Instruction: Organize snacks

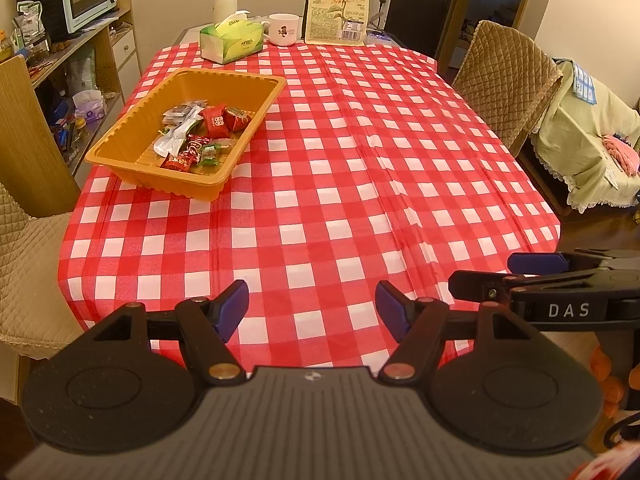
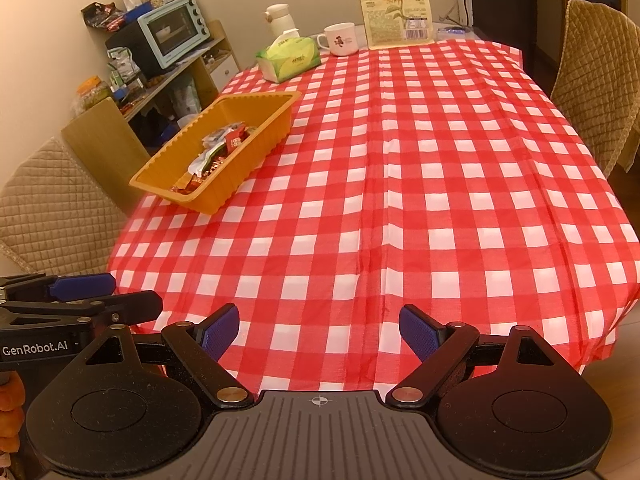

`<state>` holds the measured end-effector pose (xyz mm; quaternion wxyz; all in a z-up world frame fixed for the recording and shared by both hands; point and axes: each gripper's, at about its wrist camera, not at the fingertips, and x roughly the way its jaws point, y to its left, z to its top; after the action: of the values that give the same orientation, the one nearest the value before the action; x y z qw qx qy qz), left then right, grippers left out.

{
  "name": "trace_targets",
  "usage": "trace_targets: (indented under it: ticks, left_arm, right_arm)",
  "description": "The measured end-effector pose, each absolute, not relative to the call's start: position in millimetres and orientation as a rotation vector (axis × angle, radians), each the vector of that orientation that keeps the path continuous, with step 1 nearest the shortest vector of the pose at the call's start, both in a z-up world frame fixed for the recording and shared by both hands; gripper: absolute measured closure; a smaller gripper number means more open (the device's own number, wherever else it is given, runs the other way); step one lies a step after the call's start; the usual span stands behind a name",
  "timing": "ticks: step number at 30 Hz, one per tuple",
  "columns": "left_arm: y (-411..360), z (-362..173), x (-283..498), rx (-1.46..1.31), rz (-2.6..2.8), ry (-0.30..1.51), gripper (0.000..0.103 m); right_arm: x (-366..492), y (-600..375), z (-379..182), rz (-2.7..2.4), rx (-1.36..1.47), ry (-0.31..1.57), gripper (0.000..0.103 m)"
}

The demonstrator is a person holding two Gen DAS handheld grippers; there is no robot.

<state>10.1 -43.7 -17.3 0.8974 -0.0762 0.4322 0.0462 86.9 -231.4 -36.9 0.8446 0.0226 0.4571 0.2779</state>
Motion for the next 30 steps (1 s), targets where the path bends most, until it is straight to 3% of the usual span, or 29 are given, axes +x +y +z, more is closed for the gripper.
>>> trace_targets:
  ticks: [30]
  left_arm:
    - [-43.3,-16.7,9.4,-0.158,0.099,0.892,0.035]
  right_arm:
    - [85.2,-221.6,-33.1,0.600,0.042,0.955,0.016]
